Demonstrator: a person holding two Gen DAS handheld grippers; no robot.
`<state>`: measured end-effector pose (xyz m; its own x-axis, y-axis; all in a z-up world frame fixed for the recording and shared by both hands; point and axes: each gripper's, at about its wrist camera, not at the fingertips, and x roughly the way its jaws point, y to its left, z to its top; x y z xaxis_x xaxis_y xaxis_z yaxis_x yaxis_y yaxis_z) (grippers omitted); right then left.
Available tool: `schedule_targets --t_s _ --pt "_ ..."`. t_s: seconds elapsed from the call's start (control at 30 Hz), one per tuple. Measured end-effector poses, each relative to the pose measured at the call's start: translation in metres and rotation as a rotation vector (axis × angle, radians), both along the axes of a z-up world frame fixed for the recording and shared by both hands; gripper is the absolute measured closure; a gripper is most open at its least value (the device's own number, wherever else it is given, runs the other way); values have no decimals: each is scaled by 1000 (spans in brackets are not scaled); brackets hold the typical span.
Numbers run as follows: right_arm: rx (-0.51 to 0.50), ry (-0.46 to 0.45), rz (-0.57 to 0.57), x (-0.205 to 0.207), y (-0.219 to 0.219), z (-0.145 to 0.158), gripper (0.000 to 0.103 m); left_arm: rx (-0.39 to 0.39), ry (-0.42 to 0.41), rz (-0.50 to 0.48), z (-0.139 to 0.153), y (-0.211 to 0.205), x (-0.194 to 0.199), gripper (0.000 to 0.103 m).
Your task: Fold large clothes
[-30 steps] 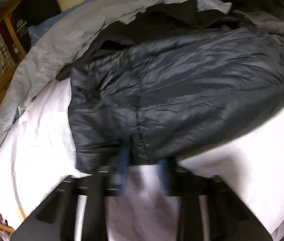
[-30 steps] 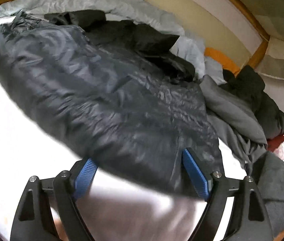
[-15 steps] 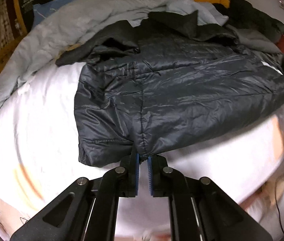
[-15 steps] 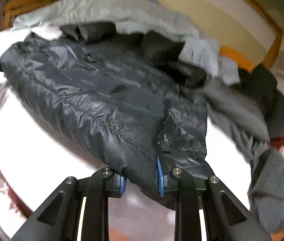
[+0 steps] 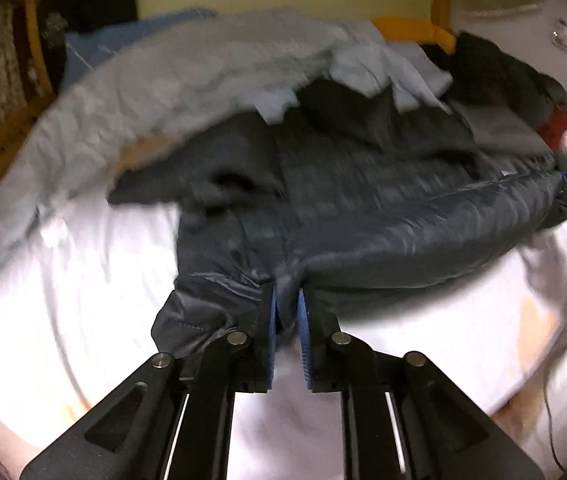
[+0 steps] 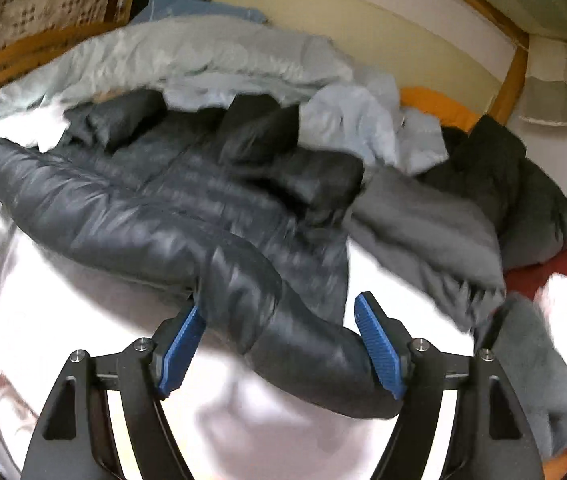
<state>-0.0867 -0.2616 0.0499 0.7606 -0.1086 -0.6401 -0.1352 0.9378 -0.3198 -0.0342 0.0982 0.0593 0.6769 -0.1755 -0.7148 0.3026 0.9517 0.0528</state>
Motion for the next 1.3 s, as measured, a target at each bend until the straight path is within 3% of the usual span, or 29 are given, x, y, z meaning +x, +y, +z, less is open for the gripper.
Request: schedule_targets --t_s 0.17,0.4,0.57,0.63,0.7,0.8,0.9,0.97,1.0,1.17,1.3 --pt "3 -22 -42 51 -4 4 27 -47 23 58 -10 2 59 90" --pt "29 25 -135 102 -28 -28 28 -85 78 138 -49 9 112 87" --pt "161 108 -177 130 -54 -40 41 -91 119 127 -66 11 131 84" --pt "221 149 -179 134 -59 -47 58 -66 112 101 -71 7 136 80" --pt "233 187 -205 139 -60 -57 58 -27 125 86 -78 4 139 72" --pt "180 221 -243 139 -56 -72 58 -57 154 97 -81 9 137 71" --pt "180 260 -247 136 -57 -86 58 -37 118 87 -75 10 130 62" --pt "181 258 -245 131 -59 -88 58 -9 72 105 -69 13 123 46" --pt "182 250 -244 129 -59 -87 58 0 54 120 -66 15 119 44" --pt "227 105 -209 109 -58 -57 58 -65 -31 102 -45 24 104 44" --pt "290 41 -136 105 -51 -39 58 -67 -111 51 -28 9 85 41"
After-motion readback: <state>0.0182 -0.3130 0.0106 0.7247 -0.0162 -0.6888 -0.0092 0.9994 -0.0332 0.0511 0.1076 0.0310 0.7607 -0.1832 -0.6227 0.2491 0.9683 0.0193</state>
